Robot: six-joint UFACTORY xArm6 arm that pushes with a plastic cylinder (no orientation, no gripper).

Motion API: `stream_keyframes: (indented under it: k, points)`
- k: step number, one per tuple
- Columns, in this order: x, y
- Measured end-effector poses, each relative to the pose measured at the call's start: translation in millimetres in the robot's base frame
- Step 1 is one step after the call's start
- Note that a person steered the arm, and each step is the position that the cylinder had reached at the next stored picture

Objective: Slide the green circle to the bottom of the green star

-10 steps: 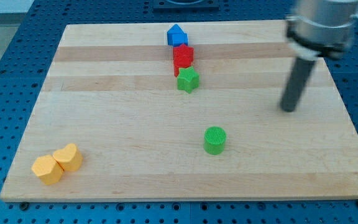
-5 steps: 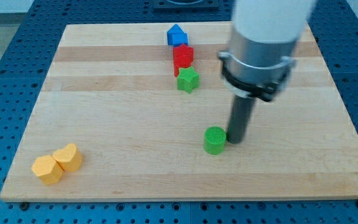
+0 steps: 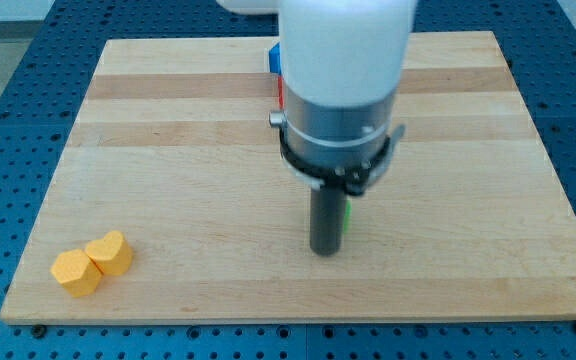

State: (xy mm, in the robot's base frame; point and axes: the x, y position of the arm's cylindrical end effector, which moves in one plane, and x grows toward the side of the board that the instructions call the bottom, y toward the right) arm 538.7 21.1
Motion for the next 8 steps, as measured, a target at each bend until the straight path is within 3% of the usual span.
stream_keyframes:
  k: [1,3,6,8]
  points:
    - [-42.5,-0.1]
    - [1.2,5.6]
    - [-62.9,8.0]
    - [-36.0,73.5]
